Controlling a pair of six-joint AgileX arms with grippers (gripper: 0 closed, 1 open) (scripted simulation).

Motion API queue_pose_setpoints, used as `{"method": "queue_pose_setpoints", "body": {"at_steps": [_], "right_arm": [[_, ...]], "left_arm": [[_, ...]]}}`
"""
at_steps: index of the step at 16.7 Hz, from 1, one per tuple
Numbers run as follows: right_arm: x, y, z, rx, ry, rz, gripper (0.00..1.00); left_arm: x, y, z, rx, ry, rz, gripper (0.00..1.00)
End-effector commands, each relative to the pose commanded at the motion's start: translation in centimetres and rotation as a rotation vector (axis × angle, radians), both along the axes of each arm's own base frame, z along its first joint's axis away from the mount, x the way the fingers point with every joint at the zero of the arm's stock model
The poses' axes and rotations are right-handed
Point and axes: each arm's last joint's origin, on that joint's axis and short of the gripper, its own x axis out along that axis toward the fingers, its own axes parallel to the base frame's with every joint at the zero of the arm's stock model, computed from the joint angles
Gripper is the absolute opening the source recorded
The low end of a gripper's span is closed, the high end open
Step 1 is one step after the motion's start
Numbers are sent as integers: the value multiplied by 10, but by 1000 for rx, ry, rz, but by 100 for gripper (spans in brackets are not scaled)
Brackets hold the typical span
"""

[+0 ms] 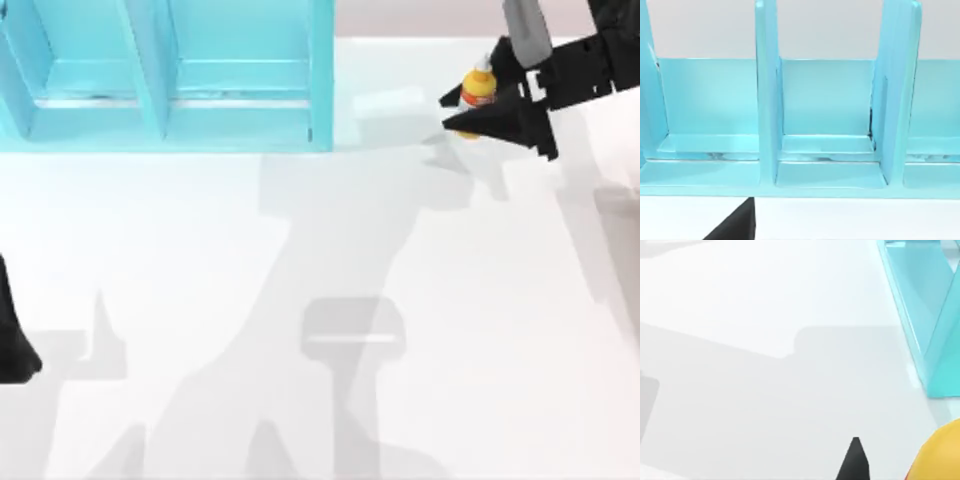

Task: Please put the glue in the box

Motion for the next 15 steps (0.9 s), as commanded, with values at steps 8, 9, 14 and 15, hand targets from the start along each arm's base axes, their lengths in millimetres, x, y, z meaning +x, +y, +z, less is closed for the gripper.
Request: {"method": "queue_pose_setpoints", "body": {"at_steps": [8, 9, 14, 15], "right_arm": [[-63, -175, 6, -13, 4, -275, 0], [-77, -196, 7, -11, 3, -317, 0], [-183, -297, 7, -7, 17, -578, 0], [-208, -311, 8, -7, 12, -625, 0]], "left_arm": [[0, 0, 0, 0, 0, 0, 100], [0, 0, 0, 0, 0, 0, 100], [0, 0, 0, 0, 0, 0, 100], [0, 0, 0, 0, 0, 0, 100]]}}
